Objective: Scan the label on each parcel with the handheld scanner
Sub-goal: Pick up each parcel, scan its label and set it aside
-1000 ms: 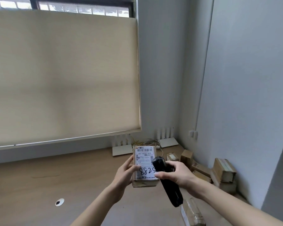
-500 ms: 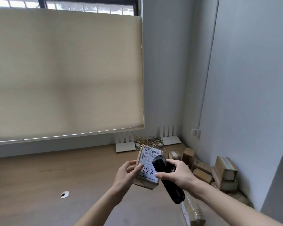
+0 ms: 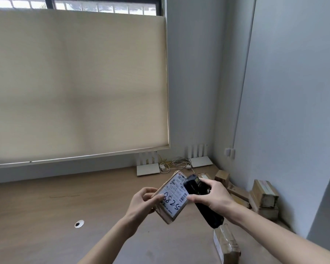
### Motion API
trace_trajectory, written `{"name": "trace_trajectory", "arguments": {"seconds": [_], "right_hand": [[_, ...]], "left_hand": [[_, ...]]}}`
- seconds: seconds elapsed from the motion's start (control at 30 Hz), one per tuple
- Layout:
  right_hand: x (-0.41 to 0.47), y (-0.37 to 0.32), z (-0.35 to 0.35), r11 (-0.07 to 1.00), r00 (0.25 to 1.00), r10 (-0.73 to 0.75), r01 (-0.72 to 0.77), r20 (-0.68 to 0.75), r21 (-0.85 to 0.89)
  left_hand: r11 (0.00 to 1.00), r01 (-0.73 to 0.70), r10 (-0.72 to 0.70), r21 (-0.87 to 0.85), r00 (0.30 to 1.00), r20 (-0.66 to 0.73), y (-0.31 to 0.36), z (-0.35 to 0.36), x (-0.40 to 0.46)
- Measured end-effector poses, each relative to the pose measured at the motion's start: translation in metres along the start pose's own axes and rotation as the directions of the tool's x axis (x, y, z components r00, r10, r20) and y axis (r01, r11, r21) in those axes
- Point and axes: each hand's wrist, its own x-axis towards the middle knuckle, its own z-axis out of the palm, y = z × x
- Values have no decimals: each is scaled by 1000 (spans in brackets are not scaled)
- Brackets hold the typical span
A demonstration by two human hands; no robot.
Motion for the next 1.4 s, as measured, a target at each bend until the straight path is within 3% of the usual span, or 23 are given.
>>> {"name": "trace_trajectory", "arguments": {"seconds": [0.2, 0.4, 0.6, 0.7, 0.8, 1.0, 1.13, 1.23, 1.4], "right_hand": [[-4, 3, 11, 996, 994, 74, -77, 75, 40], [-4, 3, 17, 994, 992, 102, -104, 79, 24], [-6, 8, 19, 989, 988, 135, -139, 73, 52], [-7, 12, 25, 986, 985, 148, -154, 95, 57], [-5, 15, 29, 985, 982, 160, -165, 101, 44], [-2, 19, 29, 983, 975, 182, -184, 130, 7], [0, 16, 22, 980, 973, 179, -164, 148, -113], [4, 13, 9, 948, 976, 158, -108, 149, -300], [9, 7, -6, 750, 990, 95, -2, 105, -662]], "left_hand": [[997, -37, 46, 67, 988, -147, -12, 1, 4], [1000, 23, -23, 18, 1000, 18, -18, 3, 4], [993, -43, 18, -108, 975, -223, -24, 5, 10], [992, -82, 51, -93, 954, -297, -22, 9, 13], [988, -105, 72, -115, 963, -261, -22, 8, 15], [997, -49, 45, -65, 997, -56, -23, 3, 19], [997, -53, 45, -51, 989, -143, -28, -3, 25], [994, -102, 107, 35, 975, -197, -26, -13, 34], [977, -135, 170, 162, 959, -228, -17, -35, 47]]}}
